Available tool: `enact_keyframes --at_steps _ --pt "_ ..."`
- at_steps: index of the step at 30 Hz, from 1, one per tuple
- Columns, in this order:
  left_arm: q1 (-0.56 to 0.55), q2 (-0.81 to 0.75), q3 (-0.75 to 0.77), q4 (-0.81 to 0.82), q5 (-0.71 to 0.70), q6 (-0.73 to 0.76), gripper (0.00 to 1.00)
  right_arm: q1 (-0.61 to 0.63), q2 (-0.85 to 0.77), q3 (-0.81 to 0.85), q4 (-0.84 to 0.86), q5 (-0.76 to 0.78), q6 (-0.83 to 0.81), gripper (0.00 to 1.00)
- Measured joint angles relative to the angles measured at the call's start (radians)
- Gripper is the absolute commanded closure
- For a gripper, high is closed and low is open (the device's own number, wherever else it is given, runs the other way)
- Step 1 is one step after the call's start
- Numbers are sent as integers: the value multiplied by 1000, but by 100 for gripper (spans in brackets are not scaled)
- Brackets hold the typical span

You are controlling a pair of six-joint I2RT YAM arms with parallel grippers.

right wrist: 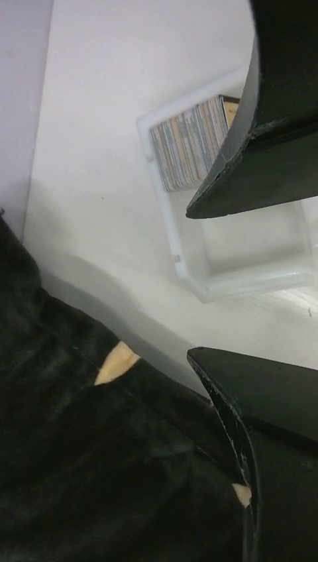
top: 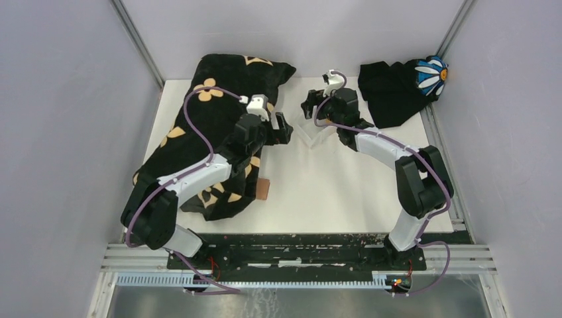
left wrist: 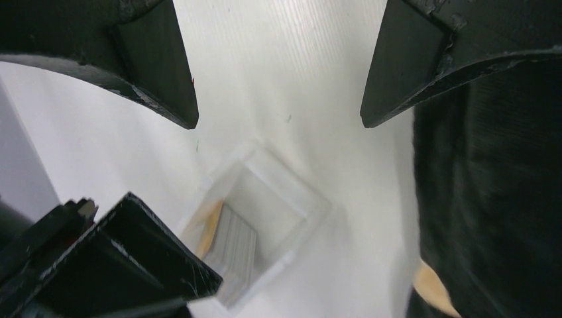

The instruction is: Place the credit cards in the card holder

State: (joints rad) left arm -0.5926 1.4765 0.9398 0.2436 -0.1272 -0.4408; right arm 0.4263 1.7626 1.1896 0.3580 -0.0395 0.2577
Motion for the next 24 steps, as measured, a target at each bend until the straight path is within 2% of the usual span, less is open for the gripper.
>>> enact_keyframes --at_steps 9,15,19,24 --pt "-117 70 57 -132 -74 10 2 87 -17 -34 -84 13 11 23" --pt "-122 194 147 -165 -113 14 3 88 -68 -72 -121 74 38 25" --pt "-80 336 200 -193 -130 9 7 77 -113 -89 -156 101 50 25" --pt "42 422 199 -216 -131 -48 8 97 -143 -93 -194 101 54 25"
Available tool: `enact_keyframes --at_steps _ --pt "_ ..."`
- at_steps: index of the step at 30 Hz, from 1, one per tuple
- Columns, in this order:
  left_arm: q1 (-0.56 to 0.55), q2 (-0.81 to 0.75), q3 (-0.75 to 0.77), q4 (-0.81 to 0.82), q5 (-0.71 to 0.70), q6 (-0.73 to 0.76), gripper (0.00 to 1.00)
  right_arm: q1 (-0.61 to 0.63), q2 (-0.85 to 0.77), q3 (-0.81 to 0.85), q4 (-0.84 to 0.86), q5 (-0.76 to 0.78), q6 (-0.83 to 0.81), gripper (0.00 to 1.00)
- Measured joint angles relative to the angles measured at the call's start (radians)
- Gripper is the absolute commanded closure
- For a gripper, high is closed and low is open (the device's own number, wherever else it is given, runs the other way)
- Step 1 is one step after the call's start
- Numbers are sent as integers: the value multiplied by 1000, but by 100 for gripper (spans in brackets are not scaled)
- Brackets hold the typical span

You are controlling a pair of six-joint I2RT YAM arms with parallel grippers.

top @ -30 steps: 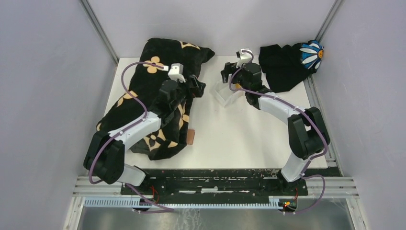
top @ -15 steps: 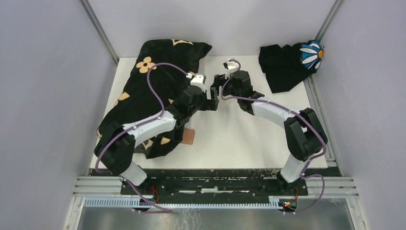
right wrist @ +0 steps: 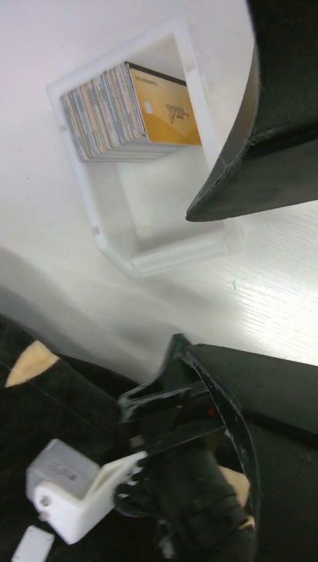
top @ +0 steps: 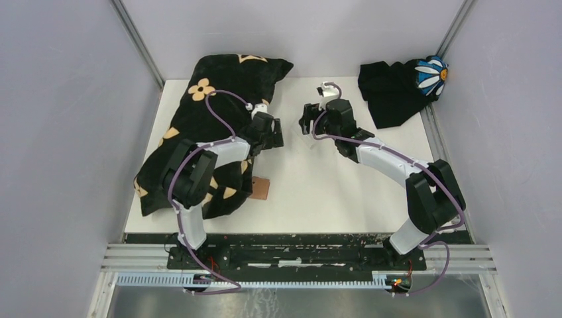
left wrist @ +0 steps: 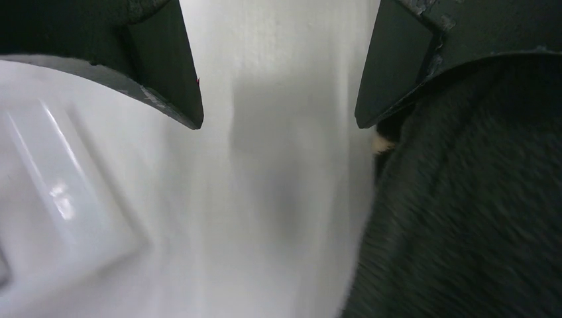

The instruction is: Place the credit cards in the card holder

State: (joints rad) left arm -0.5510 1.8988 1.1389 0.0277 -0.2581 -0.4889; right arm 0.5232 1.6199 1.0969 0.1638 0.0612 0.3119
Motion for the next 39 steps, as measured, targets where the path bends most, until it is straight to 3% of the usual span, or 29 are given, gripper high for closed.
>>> enact_keyframes --at_steps 8,17,21,29,39 --pt "129 10 14 0 -20 -46 9 64 -1 -8 -45 -1 7 26" --pt "372 71 104 -52 -34 -45 9 248 19 -8 -79 0 10 22" --pt "432 96 148 -79 -18 -37 8 319 47 -8 -100 -1 14 21" --pt "412 56 135 -93 71 -38 6 361 92 -15 -104 -36 58 19" --pt "297 -126 25 -101 73 -90 6 381 183 -37 -90 -85 104 19"
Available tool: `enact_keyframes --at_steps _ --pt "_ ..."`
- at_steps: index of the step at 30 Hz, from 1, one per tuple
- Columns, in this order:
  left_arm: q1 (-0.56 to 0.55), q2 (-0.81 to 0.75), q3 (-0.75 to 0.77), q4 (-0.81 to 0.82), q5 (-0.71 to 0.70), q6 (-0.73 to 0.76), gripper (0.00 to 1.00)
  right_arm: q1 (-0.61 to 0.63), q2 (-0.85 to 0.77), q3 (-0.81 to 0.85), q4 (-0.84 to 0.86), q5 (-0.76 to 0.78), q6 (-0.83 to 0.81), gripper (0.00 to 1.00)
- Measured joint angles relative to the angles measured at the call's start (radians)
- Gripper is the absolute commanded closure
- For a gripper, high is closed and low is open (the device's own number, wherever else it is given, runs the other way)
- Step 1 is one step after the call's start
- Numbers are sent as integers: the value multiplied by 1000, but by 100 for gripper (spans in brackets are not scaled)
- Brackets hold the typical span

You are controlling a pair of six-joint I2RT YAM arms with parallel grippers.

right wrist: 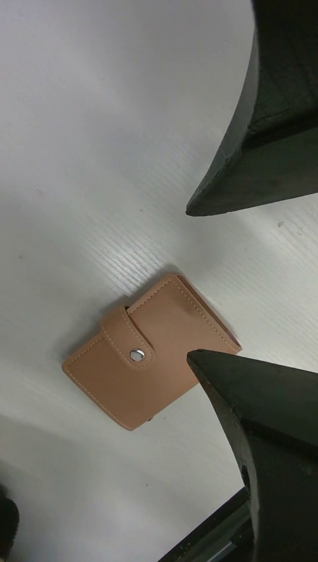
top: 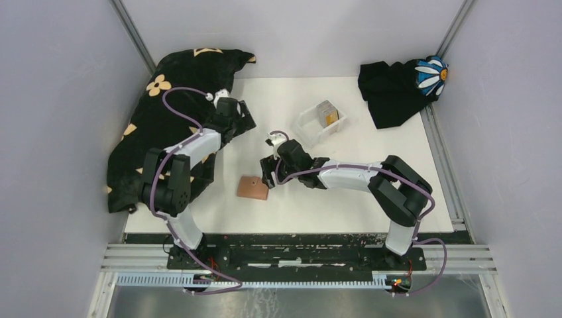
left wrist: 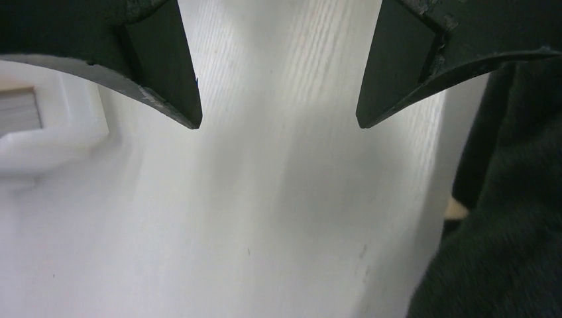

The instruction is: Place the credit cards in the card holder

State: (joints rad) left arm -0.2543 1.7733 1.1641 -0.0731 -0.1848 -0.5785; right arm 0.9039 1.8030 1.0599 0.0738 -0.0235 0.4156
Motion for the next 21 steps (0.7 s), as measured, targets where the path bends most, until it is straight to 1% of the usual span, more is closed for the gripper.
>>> enact_keyframes --at_steps 5,11,21 --pt "-48 -82 -126 5 -25 -71 6 6 29 0 10 -19 1 19" --pt "-73 -169 -272 10 -77 -165 6 6 58 0 37 -35 20 19" --pt "-135 -319 -464 57 -135 -290 7 6 88 -38 149 -92 123 22"
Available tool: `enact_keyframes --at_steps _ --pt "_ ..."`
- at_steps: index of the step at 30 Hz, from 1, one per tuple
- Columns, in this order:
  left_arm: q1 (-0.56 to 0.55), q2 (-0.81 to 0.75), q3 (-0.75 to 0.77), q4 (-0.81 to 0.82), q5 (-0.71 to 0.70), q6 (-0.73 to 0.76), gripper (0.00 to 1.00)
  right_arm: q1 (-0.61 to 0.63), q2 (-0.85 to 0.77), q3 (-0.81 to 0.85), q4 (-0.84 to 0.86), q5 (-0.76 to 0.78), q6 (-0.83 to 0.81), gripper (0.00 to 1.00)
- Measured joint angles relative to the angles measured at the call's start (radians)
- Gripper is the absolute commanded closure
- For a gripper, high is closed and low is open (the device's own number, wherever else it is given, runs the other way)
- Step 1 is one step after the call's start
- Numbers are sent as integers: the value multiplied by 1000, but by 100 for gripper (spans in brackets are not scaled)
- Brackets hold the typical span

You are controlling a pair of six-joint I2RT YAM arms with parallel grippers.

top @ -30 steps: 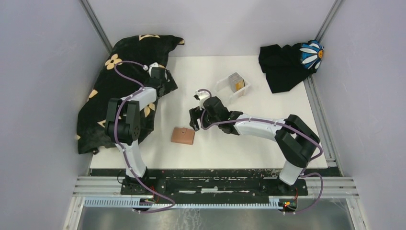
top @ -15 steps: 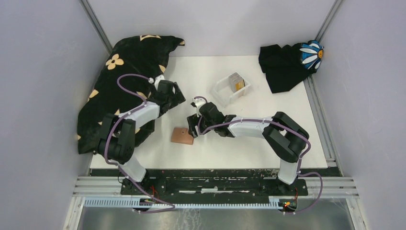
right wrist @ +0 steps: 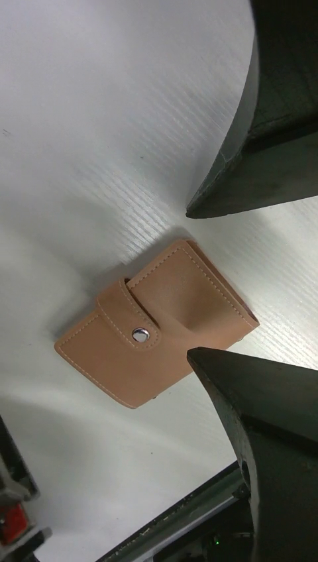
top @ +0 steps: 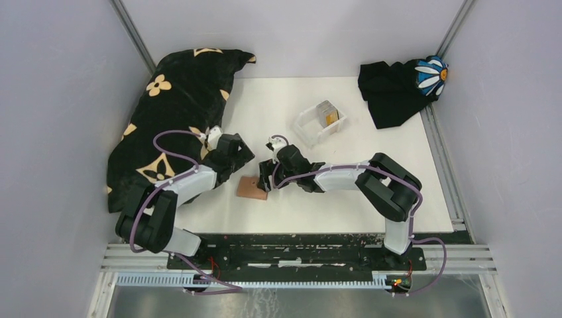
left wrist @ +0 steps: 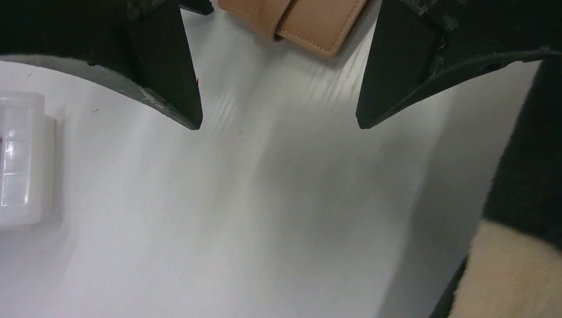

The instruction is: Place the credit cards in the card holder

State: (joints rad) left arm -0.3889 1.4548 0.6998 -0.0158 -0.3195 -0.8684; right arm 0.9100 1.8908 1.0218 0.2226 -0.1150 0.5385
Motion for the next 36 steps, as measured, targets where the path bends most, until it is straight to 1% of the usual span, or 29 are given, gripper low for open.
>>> enact_keyframes --at_steps 6,10,19,20,26,33,36 --pt "-10 -97 -120 9 -23 -68 8 0 5 -31 55 -26 60 24" --pt "-29 -153 -177 20 -26 -108 9 0 5 -55 101 -45 106 27" --pt "-76 -250 -293 53 -40 -177 16 0 5 -92 162 -71 178 34" --pt "-82 -259 -305 55 -42 -181 17 0 5 -96 170 -73 187 36" --pt "-103 -280 -348 105 -48 -199 21 0 7 -108 209 -87 230 38" --pt "-107 -286 -387 178 -53 -211 24 -1 23 -121 249 -91 271 46" --pt "-107 -286 -401 204 -63 -212 27 -3 40 -130 295 -94 301 49"
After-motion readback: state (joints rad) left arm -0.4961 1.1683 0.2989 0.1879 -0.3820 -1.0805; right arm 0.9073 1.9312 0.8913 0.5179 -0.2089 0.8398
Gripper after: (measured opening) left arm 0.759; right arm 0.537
